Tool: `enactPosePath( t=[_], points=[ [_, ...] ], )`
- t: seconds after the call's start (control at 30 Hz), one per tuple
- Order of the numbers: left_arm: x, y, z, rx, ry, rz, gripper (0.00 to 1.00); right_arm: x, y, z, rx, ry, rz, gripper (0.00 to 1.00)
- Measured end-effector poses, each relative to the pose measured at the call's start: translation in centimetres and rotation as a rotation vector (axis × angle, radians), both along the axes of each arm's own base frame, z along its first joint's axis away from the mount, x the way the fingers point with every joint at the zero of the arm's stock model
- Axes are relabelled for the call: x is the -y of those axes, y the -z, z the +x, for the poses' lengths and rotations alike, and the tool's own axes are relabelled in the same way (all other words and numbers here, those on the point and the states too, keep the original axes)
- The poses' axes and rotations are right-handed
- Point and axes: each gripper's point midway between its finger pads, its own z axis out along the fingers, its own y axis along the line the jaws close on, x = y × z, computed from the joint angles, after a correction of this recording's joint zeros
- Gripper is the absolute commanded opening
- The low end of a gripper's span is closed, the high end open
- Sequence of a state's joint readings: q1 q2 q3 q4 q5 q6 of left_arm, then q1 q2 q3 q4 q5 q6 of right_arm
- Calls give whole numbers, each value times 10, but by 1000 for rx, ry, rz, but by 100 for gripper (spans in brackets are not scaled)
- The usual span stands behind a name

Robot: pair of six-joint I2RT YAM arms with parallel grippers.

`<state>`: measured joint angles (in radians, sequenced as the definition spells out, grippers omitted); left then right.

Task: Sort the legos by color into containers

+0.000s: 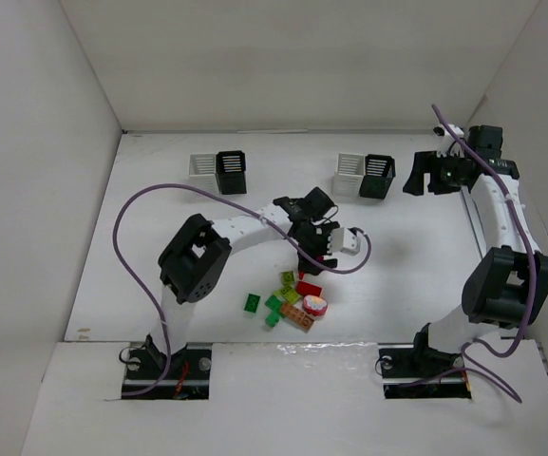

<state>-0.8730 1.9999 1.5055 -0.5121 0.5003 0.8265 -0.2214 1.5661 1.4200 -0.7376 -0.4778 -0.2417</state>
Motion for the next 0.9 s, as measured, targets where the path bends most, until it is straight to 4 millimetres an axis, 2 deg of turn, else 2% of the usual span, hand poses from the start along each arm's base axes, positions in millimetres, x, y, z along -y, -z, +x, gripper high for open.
enactPosePath(
  t=[0.17, 0.3, 0.47, 0.67, 0.77, 0.8, 0.9],
  points=[
    [-1, 18, 3, -2, 2, 31, 67, 1, 1, -1, -3, -1, -5, 82],
    [-1, 24, 7, 16, -2, 43, 59, 1, 1, -1, -3, 1, -9, 82],
    [0, 31, 14, 39, -13, 49, 45, 1, 1, -2, -5, 1, -9, 82],
    [8, 29, 26, 82, -40, 23, 21, 2, 1, -2, -10, 5, -13, 82],
    [9, 28, 29, 96, -54, 15, 15, 2, 2, -3, -12, 5, -13, 88],
    [8, 28, 32, 99, -67, 14, 13, 2, 2, -3, -13, 3, -14, 99],
    [1, 20, 34, 80, -109, 9, 12, -1, 2, -4, -10, -16, -22, 99]
  ],
)
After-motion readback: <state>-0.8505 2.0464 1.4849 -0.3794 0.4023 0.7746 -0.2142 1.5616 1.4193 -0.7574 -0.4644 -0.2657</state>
